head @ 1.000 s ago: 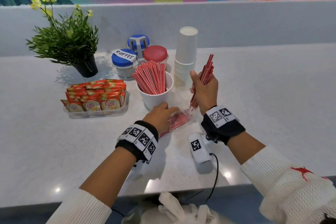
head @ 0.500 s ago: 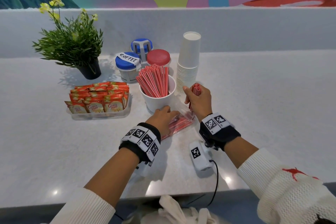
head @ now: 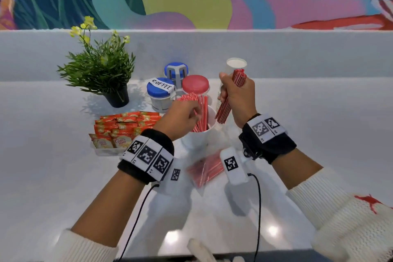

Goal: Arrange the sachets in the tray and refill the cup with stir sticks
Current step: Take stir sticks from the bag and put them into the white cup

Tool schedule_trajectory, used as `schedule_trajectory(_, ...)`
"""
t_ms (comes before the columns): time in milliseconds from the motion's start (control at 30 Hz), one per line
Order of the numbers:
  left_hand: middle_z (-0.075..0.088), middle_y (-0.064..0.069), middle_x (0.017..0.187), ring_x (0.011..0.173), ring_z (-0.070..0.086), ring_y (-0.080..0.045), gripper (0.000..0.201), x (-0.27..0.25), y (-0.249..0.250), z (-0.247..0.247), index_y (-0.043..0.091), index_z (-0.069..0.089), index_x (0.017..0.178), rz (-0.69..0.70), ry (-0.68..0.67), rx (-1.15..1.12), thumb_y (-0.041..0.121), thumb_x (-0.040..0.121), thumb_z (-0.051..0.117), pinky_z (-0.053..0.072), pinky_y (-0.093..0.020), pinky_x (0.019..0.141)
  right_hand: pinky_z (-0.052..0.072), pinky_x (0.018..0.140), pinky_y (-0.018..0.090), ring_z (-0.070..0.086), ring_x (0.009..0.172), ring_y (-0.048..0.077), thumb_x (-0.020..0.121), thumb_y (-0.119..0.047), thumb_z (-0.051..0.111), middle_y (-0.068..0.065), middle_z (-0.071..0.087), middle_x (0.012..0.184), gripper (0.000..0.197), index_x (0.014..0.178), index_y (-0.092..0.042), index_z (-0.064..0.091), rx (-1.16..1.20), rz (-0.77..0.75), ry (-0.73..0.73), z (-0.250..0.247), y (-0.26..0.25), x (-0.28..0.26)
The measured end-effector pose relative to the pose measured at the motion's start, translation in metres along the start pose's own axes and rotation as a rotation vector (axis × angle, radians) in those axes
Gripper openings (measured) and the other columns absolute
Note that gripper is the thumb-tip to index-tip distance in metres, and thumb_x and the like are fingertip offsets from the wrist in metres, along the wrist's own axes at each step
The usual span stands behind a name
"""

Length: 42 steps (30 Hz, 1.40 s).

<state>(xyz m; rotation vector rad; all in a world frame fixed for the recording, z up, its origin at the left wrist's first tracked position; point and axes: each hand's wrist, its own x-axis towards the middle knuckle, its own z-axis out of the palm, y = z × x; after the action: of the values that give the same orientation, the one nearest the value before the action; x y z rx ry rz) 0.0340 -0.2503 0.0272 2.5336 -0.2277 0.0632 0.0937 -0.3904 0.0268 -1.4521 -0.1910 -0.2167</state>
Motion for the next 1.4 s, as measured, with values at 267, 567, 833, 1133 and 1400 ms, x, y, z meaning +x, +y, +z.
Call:
schedule_trajectory(267,0.059,-0.009,0.104,0.087,0.052,-0.015,0.042,0.015,-0.037,-0.022,0.009,0.05,0.123,-0.196,0.149,-0.075,0.012,0.084,0.065,0.041,-0.025,0.079,0.043,0.048,0.02,0.045,0.037,0.008,0.091,-0.018,0.057,-0.006,0.048,0.039,0.033,0.059,-0.017,0.051,-0.017,0.038,-0.103,0.049,0.009,0.002)
schedule_trajectory(567,0.054,-0.003,0.064,0.052,0.06,-0.01,0.017,0.034,-0.067,-0.004,0.004,0.056,0.093,-0.264,0.201,-0.514,0.002,0.08,0.068,0.049,-0.008,0.048,0.053,0.068,0.034,0.055,0.049,0.016,0.088,-0.022,0.058,0.0,0.055,0.05,0.033,0.056,-0.014,0.055,-0.165,0.181,-0.113,0.066,0.044,-0.017)
schedule_trajectory(833,0.06,-0.006,0.075,0.058,0.063,-0.003,0.014,0.047,-0.083,-0.001,0.0,0.059,0.097,-0.249,0.158,-0.765,0.001,0.094,0.046,0.051,-0.009,0.058,0.039,0.062,0.029,0.051,0.058,0.012,0.087,-0.029,0.054,-0.004,0.055,0.059,0.03,0.059,-0.018,0.052,-0.571,0.125,-0.081,0.069,0.053,-0.019)
schedule_trajectory(1133,0.063,-0.009,0.104,0.088,0.062,-0.014,0.031,0.039,-0.089,-0.005,0.004,0.057,0.115,-0.293,0.192,-0.816,0.016,0.101,0.032,0.05,-0.02,0.076,0.028,0.052,0.015,0.044,0.06,0.008,0.086,-0.029,0.06,-0.008,0.052,0.067,0.017,0.078,-0.014,0.058,-0.834,-0.021,-0.27,0.068,0.053,-0.018)
schedule_trajectory(1400,0.061,-0.01,0.115,0.103,0.061,-0.023,0.036,0.034,-0.085,-0.006,0.02,0.048,0.133,-0.224,0.131,-0.836,0.027,0.099,0.04,0.052,-0.033,0.086,0.031,0.056,0.008,0.044,0.057,0.006,0.08,-0.025,0.068,-0.008,0.049,0.061,0.027,0.065,-0.019,0.047,-1.084,0.061,-0.456,0.06,0.049,-0.016)
